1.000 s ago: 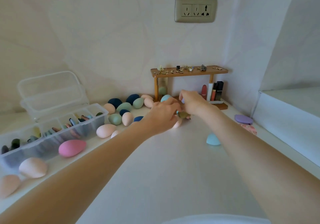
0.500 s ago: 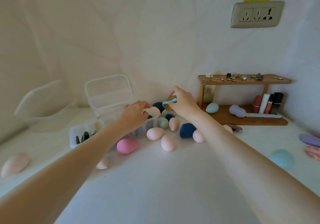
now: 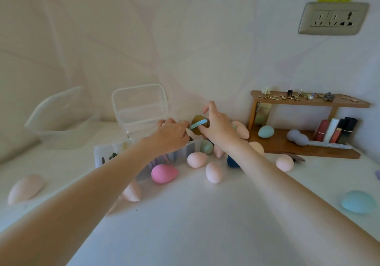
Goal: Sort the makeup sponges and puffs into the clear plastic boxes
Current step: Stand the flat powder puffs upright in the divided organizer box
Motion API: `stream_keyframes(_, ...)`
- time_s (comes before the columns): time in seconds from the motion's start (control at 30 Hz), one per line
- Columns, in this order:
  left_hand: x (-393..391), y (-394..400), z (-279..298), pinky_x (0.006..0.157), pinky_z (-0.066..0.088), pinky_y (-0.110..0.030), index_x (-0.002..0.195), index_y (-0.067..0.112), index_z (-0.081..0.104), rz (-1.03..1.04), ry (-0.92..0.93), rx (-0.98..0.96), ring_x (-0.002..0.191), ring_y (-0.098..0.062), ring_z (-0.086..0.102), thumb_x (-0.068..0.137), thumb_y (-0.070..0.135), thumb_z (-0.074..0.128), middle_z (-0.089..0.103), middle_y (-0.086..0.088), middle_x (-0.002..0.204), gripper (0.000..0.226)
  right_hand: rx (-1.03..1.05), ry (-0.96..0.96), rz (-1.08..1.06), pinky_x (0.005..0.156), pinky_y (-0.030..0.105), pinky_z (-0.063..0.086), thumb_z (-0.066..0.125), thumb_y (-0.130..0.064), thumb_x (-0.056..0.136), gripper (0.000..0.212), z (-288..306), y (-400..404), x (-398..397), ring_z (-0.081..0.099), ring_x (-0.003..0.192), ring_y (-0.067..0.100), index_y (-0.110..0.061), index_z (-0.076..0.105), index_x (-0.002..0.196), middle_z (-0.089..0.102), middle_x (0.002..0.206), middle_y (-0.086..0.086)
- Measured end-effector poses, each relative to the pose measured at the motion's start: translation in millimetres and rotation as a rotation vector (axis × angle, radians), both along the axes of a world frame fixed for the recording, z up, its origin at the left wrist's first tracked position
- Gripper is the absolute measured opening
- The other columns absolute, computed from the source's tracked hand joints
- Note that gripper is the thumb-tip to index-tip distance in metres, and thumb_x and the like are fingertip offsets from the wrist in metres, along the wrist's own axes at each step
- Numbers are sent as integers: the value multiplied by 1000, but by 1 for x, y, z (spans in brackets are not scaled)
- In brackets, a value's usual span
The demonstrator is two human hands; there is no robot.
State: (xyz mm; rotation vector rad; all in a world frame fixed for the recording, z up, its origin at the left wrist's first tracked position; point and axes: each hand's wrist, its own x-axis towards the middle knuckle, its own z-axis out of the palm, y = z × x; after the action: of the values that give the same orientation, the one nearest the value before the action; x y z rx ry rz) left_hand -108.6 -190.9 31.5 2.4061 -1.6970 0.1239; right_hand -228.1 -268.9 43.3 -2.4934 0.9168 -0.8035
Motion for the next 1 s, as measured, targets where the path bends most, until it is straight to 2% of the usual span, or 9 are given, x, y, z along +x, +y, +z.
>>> stream_keyframes(0.1,0,4,6,105,25,-36,127,21,48,-11,-43,-8,120,-23,41,94,20,34,59,-6,116,36,-77,32,-17,54,28,35,57,-13,89,27,0,3,3,51,71,24,-15,32,98,53,84,7)
stream_keyframes(0.27,-1,13,6,106,23,-36,118,28,60,-49,-114,17,121,-24,40,94,20,36,61,1,118,34,-250,165,10,63,36,42,54,-14,90,25,1,17,8,54,83,30,-9,46,113,55,94,12)
stream_keyframes(0.4,-1,16,8,109,20,-36,118,25,60,-50,-145,23,125,-23,38,93,19,37,60,1,120,34,-357,241,31,62,32,36,50,-12,93,22,-5,24,14,45,82,26,-8,51,114,37,78,4)
stream_keyframes(0.47,-1,16,9,110,20,-36,119,23,59,-50,-149,31,127,-22,37,93,20,38,60,0,121,34,-377,272,19,62,31,34,50,-13,94,21,-6,23,17,49,82,27,-8,53,113,38,85,5)
stream_keyframes(0.53,1,17,8,109,20,-36,119,23,59,-50,-147,32,126,-22,38,93,19,38,60,0,121,34,-367,308,32,63,31,34,50,-16,94,21,-5,22,18,51,81,29,-8,55,112,43,94,9)
stream_keyframes(0.67,2,16,7,110,20,-35,115,22,61,-59,-138,18,126,-22,39,91,16,39,61,0,118,34,-236,363,121,80,37,41,44,-16,95,24,0,19,17,48,105,32,-3,61,105,60,103,17)
stream_keyframes(0.77,2,13,7,111,19,-35,112,22,65,-61,-128,6,125,-21,40,91,15,37,63,0,116,35,-157,409,115,78,31,32,37,-9,94,28,2,21,15,43,102,28,-5,63,105,50,94,13)
stream_keyframes(0.87,2,10,5,108,23,-34,110,17,66,-45,-169,12,122,-24,44,91,16,37,62,-3,116,34,-116,431,102,80,31,29,37,-8,94,32,2,21,17,38,112,28,-9,65,109,43,91,6)
stream_keyframes(1.0,1,12,2,106,28,-32,117,11,59,-28,-57,-66,117,-24,52,91,14,41,63,-4,118,32,-148,448,77,93,35,31,40,-7,93,38,-2,17,20,29,122,29,-17,60,124,40,123,10)
